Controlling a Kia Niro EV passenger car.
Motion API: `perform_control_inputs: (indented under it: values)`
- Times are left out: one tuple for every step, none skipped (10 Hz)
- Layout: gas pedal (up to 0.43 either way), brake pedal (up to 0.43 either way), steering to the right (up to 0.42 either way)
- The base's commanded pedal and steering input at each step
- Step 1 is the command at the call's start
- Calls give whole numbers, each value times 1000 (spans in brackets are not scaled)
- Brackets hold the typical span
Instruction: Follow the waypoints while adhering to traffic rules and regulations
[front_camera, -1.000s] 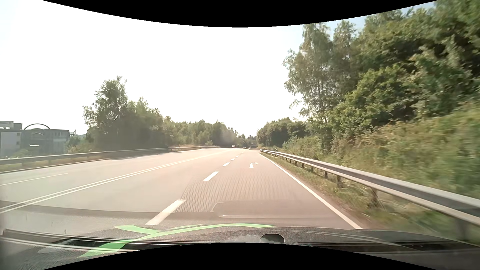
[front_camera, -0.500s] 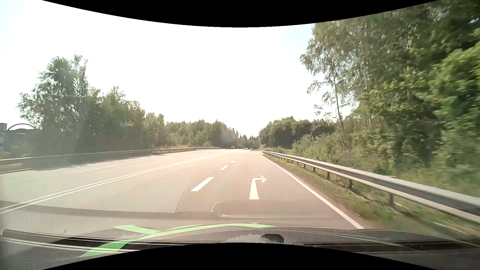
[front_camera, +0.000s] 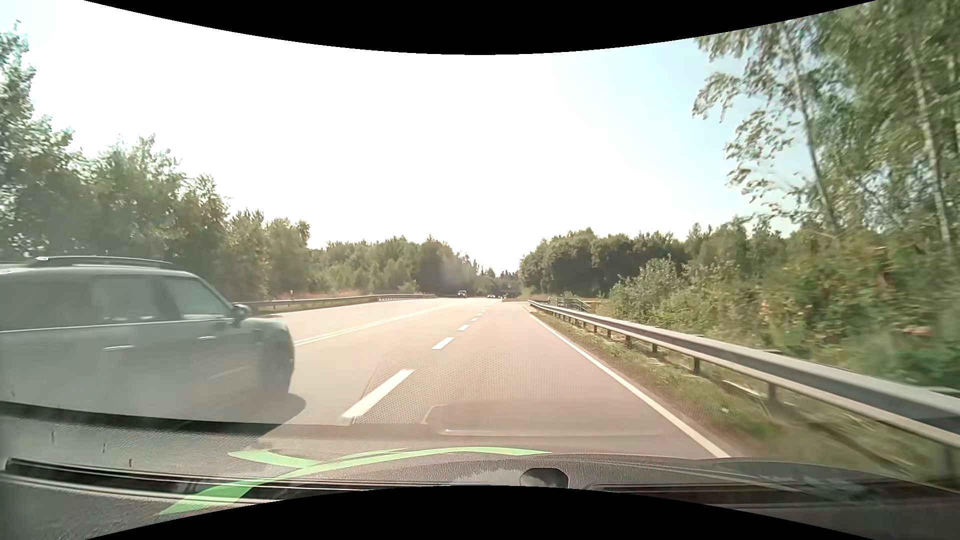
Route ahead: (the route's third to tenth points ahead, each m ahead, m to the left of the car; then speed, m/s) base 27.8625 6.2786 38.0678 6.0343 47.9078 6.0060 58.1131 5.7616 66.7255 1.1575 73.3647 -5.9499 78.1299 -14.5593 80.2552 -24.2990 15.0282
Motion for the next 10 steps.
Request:
perform_control_inputs:
  values:
    - [0, 152, -3]
    - [0, 152, -3]
    - [0, 152, -1]
    - [0, 165, -1]
    - [0, 171, -2]
    - [0, 171, -2]
    - [0, 171, -2]
    - [0, 177, -2]
    - [0, 183, -2]
    - [0, 189, -2]
